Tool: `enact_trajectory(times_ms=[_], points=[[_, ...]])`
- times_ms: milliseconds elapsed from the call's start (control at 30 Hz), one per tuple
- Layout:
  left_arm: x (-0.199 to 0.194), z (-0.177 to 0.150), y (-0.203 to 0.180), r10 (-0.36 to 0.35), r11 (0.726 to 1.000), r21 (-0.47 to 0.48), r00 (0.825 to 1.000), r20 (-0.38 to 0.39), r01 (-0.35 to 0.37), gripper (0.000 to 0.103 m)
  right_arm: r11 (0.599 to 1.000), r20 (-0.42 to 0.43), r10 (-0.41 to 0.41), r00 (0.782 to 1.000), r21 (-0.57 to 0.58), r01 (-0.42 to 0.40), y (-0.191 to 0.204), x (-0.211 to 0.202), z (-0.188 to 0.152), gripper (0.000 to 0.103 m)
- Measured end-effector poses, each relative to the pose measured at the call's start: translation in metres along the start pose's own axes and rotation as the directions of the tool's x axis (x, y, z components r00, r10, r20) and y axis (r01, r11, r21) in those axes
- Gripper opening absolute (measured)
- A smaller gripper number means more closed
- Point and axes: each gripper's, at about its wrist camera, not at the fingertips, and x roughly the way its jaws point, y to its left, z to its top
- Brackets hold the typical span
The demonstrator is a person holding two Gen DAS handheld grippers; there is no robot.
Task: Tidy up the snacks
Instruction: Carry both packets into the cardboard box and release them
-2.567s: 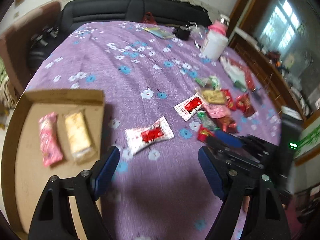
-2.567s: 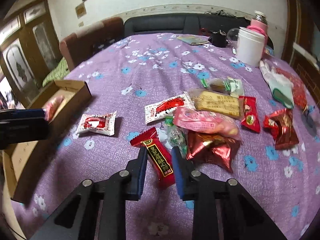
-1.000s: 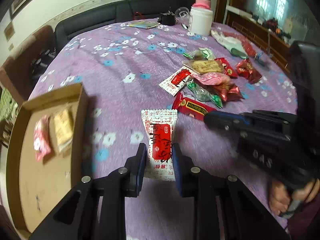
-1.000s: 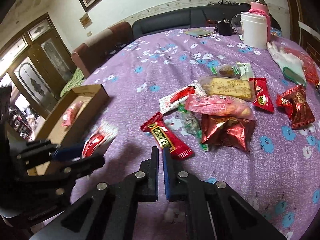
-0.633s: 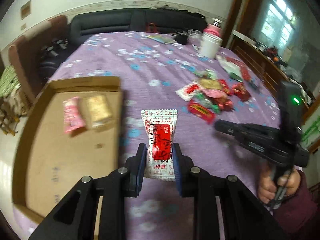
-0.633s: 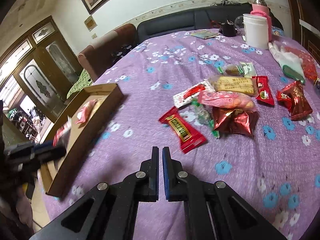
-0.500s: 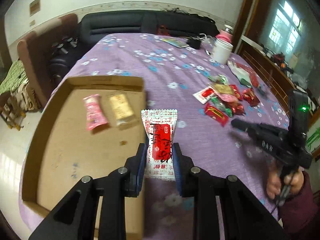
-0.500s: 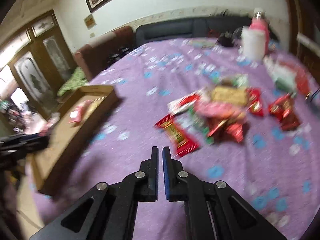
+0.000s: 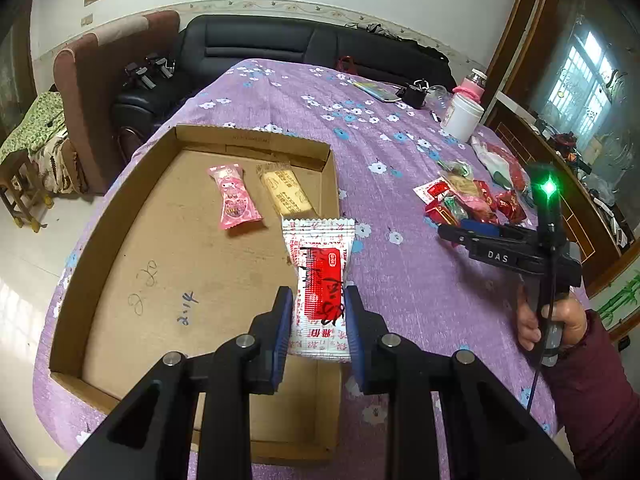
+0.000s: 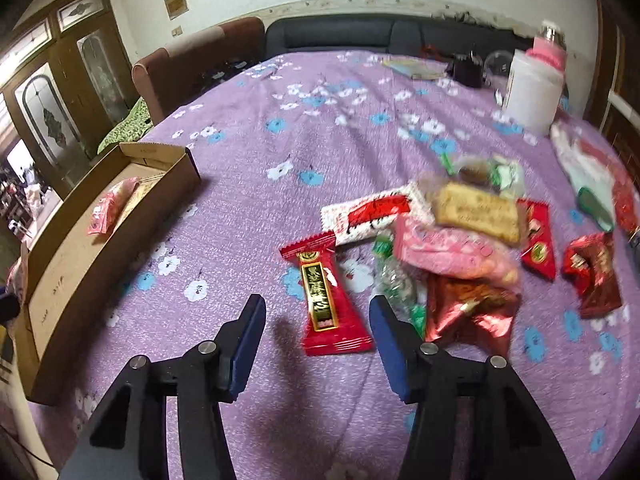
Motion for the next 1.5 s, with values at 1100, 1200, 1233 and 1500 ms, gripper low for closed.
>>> enact_trajectory(times_ms=[1100,1200,1233,1500], points=[[0.056,0.090,0.125,0.096,0.981,-0.161,0.993,-0.068,-0.106,0.025,0.971,-0.067,0.220,0.973,-0.077,-0.225,0.173,0.014,0.076,0.024],[0.077,0.091,0.132,0.086,0.978,-0.182,0.991,-0.104,-0.104,0.025,0.973,-0.099,0.202,0.974,-0.092,-0.211,0.192,0.036,0.077,0.024],[0.084,0.091,0.134,0.089,0.976,-0.186,0.989,-0.117,-0.110,0.025,0.973,-0.111,0.200,0.973,-0.091,-0.210,0.197,0.042,0.077,0.024],[0.098,0.093,0.143,0.087,0.967,-0.229,0.989,-0.117,-0.112,0.038,0.986,-0.125,0.116,0.985,-0.104,-0.129,0.204,0.070,0.078,0.024]])
